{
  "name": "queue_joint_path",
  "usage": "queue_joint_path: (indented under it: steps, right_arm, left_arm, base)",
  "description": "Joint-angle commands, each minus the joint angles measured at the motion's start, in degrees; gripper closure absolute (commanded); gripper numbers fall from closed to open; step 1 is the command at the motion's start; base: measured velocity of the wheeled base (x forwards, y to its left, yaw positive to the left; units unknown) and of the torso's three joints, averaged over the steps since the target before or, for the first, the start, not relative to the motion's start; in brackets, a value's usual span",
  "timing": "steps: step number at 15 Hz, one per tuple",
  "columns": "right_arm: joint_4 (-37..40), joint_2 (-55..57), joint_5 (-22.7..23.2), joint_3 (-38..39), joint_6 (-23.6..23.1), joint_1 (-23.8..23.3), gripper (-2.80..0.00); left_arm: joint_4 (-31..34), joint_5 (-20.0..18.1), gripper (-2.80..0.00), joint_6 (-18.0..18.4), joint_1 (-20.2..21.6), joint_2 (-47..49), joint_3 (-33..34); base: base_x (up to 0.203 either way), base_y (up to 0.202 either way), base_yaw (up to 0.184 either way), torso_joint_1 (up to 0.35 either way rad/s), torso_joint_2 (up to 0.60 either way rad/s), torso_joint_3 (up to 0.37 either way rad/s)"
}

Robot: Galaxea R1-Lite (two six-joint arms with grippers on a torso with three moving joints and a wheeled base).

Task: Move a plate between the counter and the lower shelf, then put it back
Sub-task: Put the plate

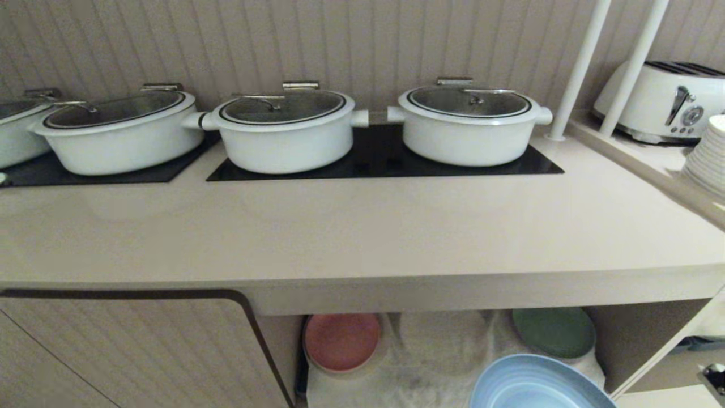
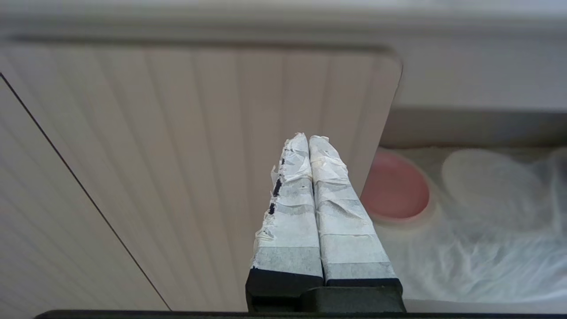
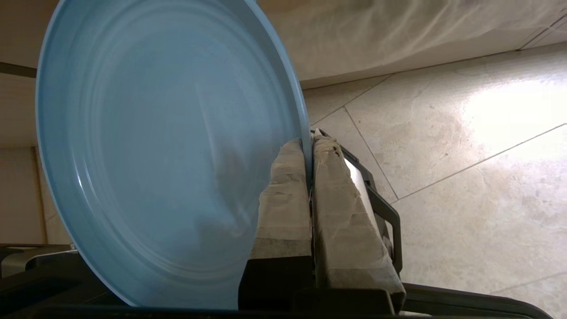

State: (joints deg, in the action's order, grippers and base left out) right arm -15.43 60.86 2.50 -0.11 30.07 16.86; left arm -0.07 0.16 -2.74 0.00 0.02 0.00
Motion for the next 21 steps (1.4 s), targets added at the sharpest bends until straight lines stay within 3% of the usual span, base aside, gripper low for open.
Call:
queue_joint_path:
  steps: [1,9,21]
  right_arm:
    - [-0.12,-0.04,0.05,0.02,0.16,0.07,0.00]
    - [-0.12,-0.02,0.05,0.02,0.07,0.45,0.00]
    - [-0.12,0.04,-0.04,-0.33,0.02,0.81,0.00]
  left_arm:
    - [-0.01,0.02,0.00,-0.07,0.00,-0.02,0.00]
    - [-0.01,0.02,0.00,-0.07,0.00,-0.02,0.00]
    - [-0.01,0.02,0.00,-0.07,0.00,-0.02,0.00]
  base:
    - [0.000,0.000,0.000,0.247,-0.55,-0.295]
    - [0.000,0.000,0.000,0.268,-0.57,-0.299]
    - [0.000,0.000,0.000,0.171,-0.35,-0.180]
